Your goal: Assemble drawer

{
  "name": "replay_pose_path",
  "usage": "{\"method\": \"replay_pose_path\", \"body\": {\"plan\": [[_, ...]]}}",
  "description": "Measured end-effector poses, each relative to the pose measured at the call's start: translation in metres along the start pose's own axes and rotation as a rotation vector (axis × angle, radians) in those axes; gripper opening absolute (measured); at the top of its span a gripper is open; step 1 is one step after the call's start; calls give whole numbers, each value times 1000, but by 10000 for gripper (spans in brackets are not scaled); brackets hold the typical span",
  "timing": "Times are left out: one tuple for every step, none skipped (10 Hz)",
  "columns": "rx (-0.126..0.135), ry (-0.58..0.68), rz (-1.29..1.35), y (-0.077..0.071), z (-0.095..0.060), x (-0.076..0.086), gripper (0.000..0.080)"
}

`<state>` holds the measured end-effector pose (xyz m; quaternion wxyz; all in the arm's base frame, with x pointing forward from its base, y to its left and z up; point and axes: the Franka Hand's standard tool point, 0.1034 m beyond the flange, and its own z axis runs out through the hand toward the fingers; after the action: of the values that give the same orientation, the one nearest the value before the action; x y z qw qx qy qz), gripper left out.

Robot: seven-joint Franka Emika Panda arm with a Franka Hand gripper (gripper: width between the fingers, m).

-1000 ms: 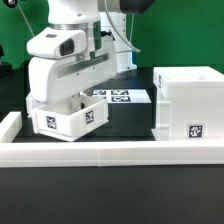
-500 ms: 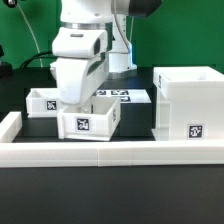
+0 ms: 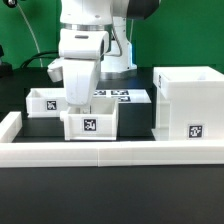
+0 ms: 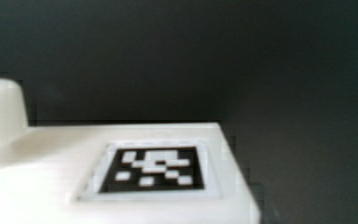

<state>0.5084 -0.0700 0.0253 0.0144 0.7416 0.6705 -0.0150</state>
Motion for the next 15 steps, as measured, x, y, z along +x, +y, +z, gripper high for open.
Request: {"method": "replay_pose_path", "body": {"plan": [[-1,-2,-15,2,-1,4,42],[-6,-10,-36,7,-1,10,42],[-8,-12,-37,11,0,14,42],[1,-13,-15,11,1,13,42],[1,-13,-13,10,2,12,42],[1,-13,-13,10,2,12,42],[2,-13,-12,10,2,11,42],[1,-15,-21,11,2,13,42],[-3,-16,-46,13,1,19,42],[-10,-17,-76,18,0,27,42],[-18,-17,-97,23,-1,33,42],[-18,-14,-96,26,-1,40,42],[-8,-12,-93,27,1,45,42],[-7,-13,-90,27,1,44,42],[-6,-13,-87,27,2,43,42]]}}
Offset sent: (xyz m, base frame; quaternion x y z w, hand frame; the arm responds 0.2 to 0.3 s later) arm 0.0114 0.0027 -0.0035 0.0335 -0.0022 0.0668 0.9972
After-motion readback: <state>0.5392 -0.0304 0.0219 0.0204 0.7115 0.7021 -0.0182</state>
